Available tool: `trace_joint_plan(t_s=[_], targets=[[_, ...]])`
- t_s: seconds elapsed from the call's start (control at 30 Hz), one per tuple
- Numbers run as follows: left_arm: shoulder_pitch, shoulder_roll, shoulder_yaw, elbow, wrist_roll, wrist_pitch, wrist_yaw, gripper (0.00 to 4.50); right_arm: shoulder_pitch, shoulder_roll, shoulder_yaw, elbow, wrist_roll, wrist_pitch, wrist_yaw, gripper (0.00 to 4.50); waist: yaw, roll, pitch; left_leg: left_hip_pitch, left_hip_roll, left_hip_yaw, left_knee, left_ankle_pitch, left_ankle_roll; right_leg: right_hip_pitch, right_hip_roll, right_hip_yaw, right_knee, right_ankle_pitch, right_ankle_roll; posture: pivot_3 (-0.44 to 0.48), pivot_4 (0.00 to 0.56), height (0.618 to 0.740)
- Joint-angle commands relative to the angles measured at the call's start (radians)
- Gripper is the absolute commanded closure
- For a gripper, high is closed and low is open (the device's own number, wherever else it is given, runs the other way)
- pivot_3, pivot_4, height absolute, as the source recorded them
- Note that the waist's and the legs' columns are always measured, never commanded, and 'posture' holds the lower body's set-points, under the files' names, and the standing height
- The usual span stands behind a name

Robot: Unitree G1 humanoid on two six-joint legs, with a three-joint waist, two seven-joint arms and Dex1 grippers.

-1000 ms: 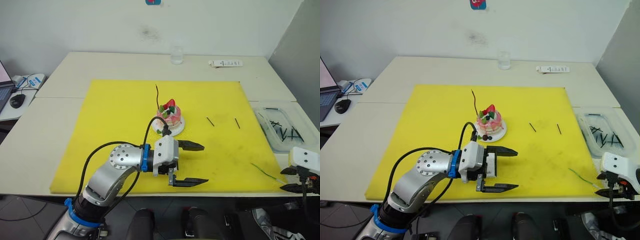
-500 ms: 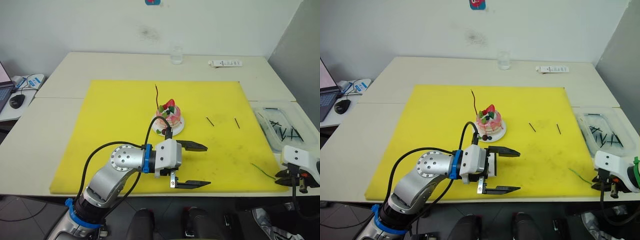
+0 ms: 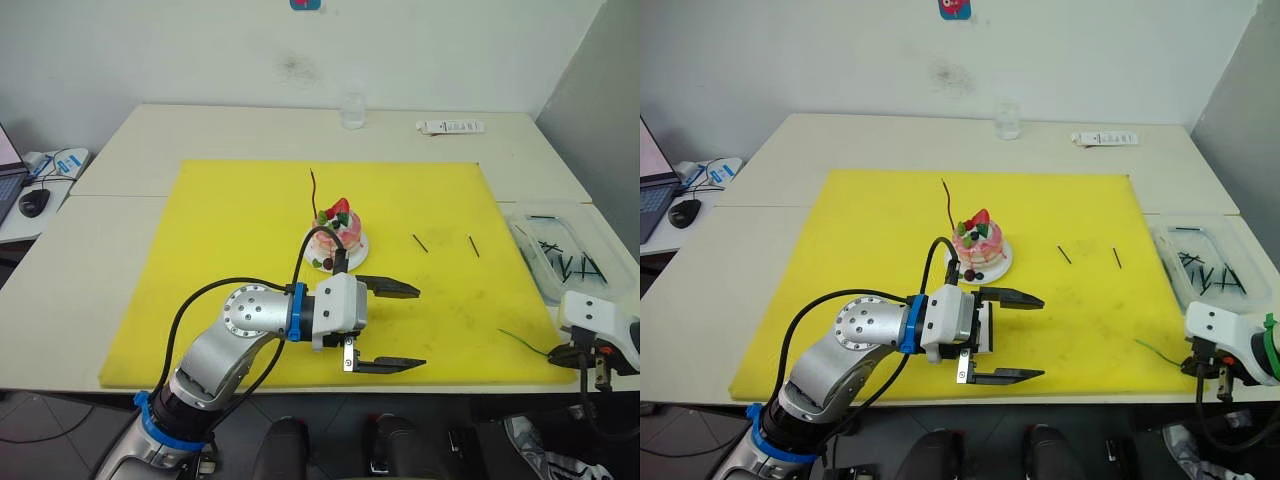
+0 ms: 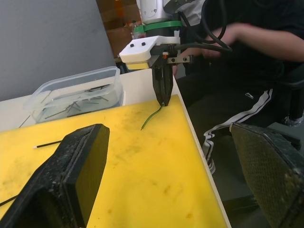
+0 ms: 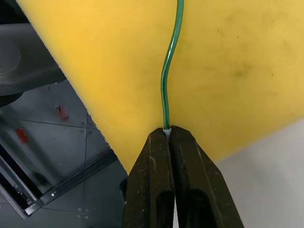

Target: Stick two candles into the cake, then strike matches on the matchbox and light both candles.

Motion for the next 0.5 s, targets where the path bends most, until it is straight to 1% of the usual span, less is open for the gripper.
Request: trace_joint_plan(t_s=[0.03, 0.1, 0.17, 0.2, 0.23, 0.3, 0.33, 0.37, 0.4, 0.5], targets=[[0.007, 0.009, 0.024, -0.028, -0.026, -0.005, -0.002, 0.02, -0.108, 0.037, -0.032, -0.088, 0.141, 0.093, 0.021, 4.48, -0.006, 0.000, 0.000, 0.000, 0.000, 0.000, 0.000, 0.000, 0.000, 0.000, 0.000, 0.001, 0.000, 0.000, 0.000, 0.000, 0.150, 0.740], [0.036, -0.005, 0.086, -0.055, -0.081, 0.067, 0.071, 0.02, -0.305, 0.191, -0.025, -0.113, 0.272, 0.230, -0.096, 4.48, -0.012, -0.002, 0.001, 0.003, 0.000, -0.001, 0.000, 0.000, 0.000, 0.000, 0.001, 0.002, 0.002, 0.000, 0.000, 0.000, 0.150, 0.740], [0.068, -0.030, 0.141, -0.090, -0.131, 0.131, 0.155, 0.02, -0.492, 0.393, -0.053, -0.110, 0.376, 0.394, -0.273, 4.48, -0.025, -0.005, 0.003, 0.005, 0.001, -0.002, 0.000, 0.000, 0.000, 0.002, 0.001, 0.002, 0.002, 0.000, 0.000, 0.000, 0.150, 0.740], [0.090, -0.039, 0.164, -0.105, -0.140, 0.147, 0.193, 0.02, -0.551, 0.498, -0.064, -0.121, 0.405, 0.408, -0.352, 4.48, -0.027, -0.005, 0.003, 0.008, 0.002, -0.003, 0.000, 0.000, 0.000, 0.005, 0.000, 0.002, 0.003, 0.001, 0.000, 0.000, 0.150, 0.740], [0.109, -0.042, 0.183, -0.116, -0.137, 0.156, 0.225, 0.02, -0.585, 0.577, -0.059, -0.140, 0.412, 0.425, -0.420, 4.48, -0.027, -0.005, 0.003, 0.009, 0.002, -0.005, 0.000, 0.000, 0.000, 0.006, 0.000, 0.002, 0.003, 0.001, 0.000, 0.000, 0.150, 0.740], [0.140, -0.058, 0.225, -0.132, -0.135, 0.171, 0.295, 0.02, -0.613, 0.691, -0.018, -0.181, 0.388, 0.409, -0.523, 4.48, -0.018, -0.004, 0.002, 0.012, 0.002, -0.005, -0.002, 0.000, 0.000, 0.009, 0.000, 0.001, 0.004, 0.000, -0.001, 0.000, 0.150, 0.740], [0.157, -0.077, 0.252, -0.140, -0.121, 0.176, 0.354, 0.02, -0.632, 0.792, -0.002, -0.185, 0.373, 0.389, -0.610, 4.48, -0.008, -0.003, 0.002, 0.012, 0.002, -0.005, -0.003, 0.000, 0.000, 0.010, 0.001, -0.001, 0.003, -0.001, -0.003, 0.000, 0.150, 0.740], [0.168, -0.089, 0.271, -0.147, -0.113, 0.180, 0.395, 0.02, -0.647, 0.864, 0.008, -0.185, 0.366, 0.373, -0.673, 4.48, -0.007, -0.004, 0.002, 0.011, 0.002, -0.005, -0.003, 0.000, 0.000, 0.010, 0.001, -0.001, 0.003, -0.002, -0.004, 0.000, 0.150, 0.740], [0.176, -0.106, 0.289, -0.154, -0.104, 0.186, 0.439, 0.02, -0.656, 0.926, 0.030, -0.180, 0.338, 0.326, -0.725, 4.48, -0.007, -0.003, 0.002, 0.012, 0.003, -0.004, -0.004, 0.000, 0.000, 0.010, 0.002, -0.001, 0.003, -0.003, -0.005, 0.000, 0.150, 0.740], [0.186, -0.123, 0.325, -0.154, -0.056, 0.184, 0.532, 0.02, -0.656, 1.052, 0.104, -0.124, 0.234, 0.141, -0.806, 4.48, -0.003, -0.002, 0.001, 0.010, 0.002, -0.004, -0.003, 0.000, 0.000, 0.008, 0.002, 0.002, 0.003, -0.003, -0.004, 0.000, 0.150, 0.740]])
